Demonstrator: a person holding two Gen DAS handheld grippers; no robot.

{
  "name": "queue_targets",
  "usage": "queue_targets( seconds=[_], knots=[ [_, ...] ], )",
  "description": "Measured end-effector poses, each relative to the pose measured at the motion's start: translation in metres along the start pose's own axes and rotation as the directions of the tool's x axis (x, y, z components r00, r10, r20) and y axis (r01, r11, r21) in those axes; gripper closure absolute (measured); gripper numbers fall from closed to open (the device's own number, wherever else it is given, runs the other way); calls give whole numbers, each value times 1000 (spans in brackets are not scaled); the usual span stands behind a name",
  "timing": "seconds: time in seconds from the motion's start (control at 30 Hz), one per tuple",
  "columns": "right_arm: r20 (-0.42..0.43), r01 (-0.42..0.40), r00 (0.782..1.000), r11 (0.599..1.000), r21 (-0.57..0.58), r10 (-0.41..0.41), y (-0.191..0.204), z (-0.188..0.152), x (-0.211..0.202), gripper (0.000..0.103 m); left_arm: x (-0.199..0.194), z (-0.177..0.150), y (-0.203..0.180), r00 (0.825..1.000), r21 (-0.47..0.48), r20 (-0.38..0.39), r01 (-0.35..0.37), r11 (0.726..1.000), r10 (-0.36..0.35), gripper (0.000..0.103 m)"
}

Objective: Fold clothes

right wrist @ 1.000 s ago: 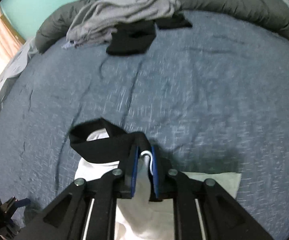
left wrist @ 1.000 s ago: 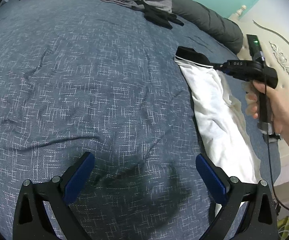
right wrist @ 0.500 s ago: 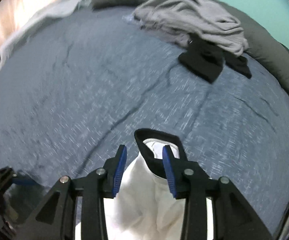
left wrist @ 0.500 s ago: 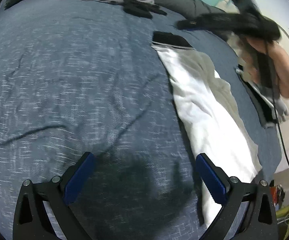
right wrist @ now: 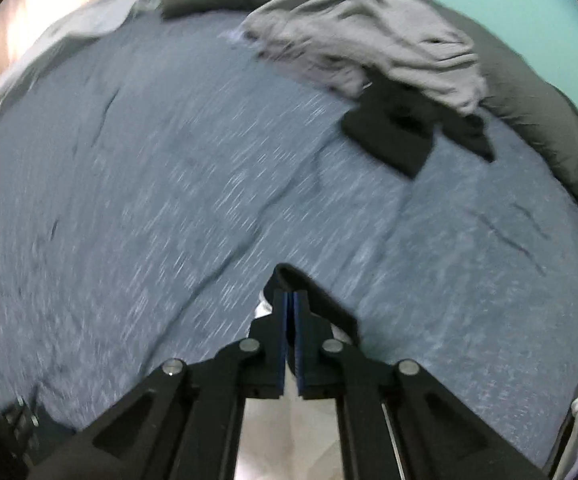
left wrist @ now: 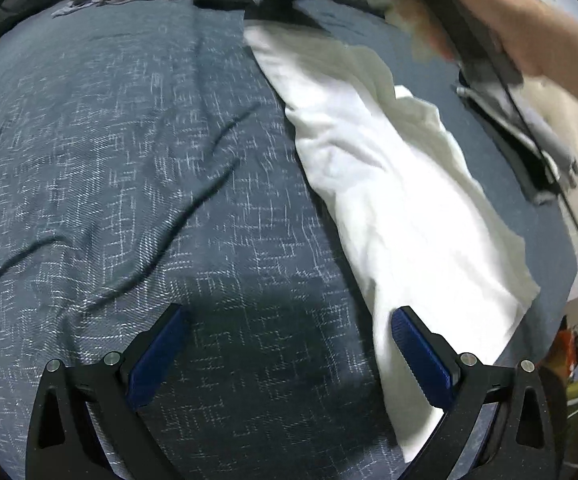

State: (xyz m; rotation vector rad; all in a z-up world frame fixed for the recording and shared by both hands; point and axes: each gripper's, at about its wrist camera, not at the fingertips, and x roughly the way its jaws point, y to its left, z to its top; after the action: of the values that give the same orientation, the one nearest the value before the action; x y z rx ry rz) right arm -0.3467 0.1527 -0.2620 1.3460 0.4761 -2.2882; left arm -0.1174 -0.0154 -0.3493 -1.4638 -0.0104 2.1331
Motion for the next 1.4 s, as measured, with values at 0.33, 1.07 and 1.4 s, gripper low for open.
queue_targets(
  seconds=[0.33,1.07,1.4],
  knots=[
    [50,95,994,988,120,-102,-40,17,-3,101,6,-2,-3,1000,15,-19,-25,1000,25,0],
    [117,-89,991,965,247,61,-99,-41,-25,66,3,1,-1,1000,-3,-19,-7,1000,7,0],
    [95,-220,975,922,317,200,-98,-137,-25,66,2,1,-2,1000,-4,-16,-12,1000,12,0]
  ],
)
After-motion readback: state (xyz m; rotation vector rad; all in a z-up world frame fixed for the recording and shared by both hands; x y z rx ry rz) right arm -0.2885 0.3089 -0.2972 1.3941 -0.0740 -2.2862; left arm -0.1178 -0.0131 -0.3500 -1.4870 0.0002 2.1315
